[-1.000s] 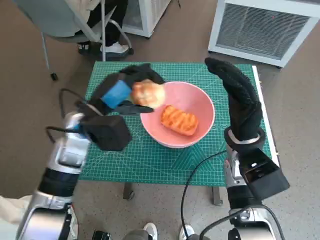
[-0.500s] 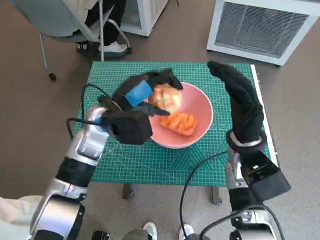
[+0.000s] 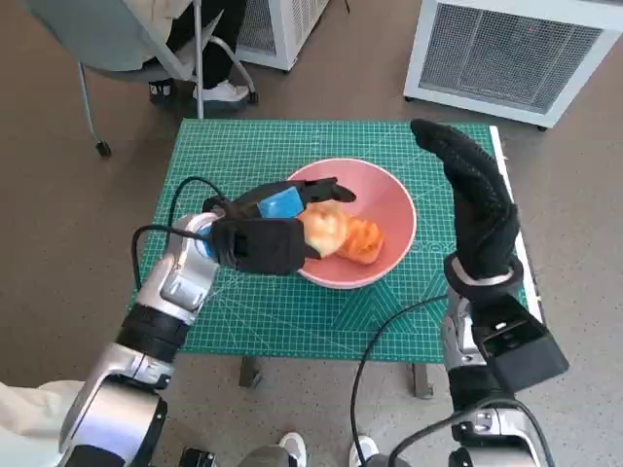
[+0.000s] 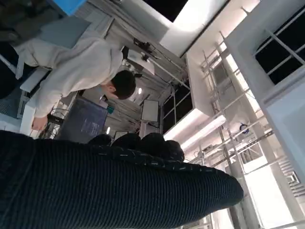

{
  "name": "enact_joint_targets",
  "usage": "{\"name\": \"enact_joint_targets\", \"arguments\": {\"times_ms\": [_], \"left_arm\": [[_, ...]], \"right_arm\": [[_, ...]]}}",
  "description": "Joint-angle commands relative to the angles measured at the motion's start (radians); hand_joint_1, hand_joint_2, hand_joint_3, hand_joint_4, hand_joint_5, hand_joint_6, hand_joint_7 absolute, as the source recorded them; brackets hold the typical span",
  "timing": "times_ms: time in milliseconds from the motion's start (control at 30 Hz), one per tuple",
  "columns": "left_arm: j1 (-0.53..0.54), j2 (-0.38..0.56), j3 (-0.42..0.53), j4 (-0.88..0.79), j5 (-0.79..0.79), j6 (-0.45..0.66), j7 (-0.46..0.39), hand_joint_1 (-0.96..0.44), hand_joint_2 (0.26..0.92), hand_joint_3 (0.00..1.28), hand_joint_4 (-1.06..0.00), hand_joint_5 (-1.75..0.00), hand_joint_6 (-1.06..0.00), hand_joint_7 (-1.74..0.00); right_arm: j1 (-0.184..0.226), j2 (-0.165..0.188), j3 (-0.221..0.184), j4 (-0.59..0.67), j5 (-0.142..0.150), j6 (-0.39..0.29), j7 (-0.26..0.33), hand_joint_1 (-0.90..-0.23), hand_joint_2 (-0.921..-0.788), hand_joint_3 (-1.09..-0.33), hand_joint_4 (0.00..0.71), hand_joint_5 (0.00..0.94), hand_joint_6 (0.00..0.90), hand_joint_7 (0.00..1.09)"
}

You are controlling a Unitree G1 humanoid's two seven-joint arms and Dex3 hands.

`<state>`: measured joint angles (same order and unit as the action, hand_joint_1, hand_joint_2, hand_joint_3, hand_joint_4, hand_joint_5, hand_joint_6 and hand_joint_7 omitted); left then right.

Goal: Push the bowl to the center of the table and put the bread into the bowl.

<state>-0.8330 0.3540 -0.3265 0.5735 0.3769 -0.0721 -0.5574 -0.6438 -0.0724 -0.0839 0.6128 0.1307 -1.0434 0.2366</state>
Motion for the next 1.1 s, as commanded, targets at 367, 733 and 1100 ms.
{"name": "enact_joint_targets", "arguments": {"times_ms": [367,733,1100], "left_arm": [[0.002,0.019,0.058,-0.057,-0.04,-0.053,0.036,-0.43,0.921,0.09,0.0,0.0,-0.12,-0.12],[0.063,0.001,0.185,-0.131,-0.186,-0.182,0.097,-0.46,0.921,0.17,0.0,0.0,-0.15,-0.11],[0.15,-0.104,0.319,-0.176,-0.396,-0.419,0.19,-0.46,0.921,0.31,-0.07,-0.02,-0.19,-0.11]], "right_arm": [[-0.013,-0.009,-0.033,0.033,0.013,0.003,-0.017,-0.561,-0.921,-0.819,0.312,0.03,-0.001,0.71],[-0.022,0.004,-0.036,0.036,0.047,0.016,-0.006,-0.565,-0.921,-0.809,0.311,0.028,-0.001,0.7],[-0.049,0.016,-0.027,0.053,0.086,0.051,0.025,-0.558,-0.921,-0.804,0.311,0.026,-0.001,0.72]]}}
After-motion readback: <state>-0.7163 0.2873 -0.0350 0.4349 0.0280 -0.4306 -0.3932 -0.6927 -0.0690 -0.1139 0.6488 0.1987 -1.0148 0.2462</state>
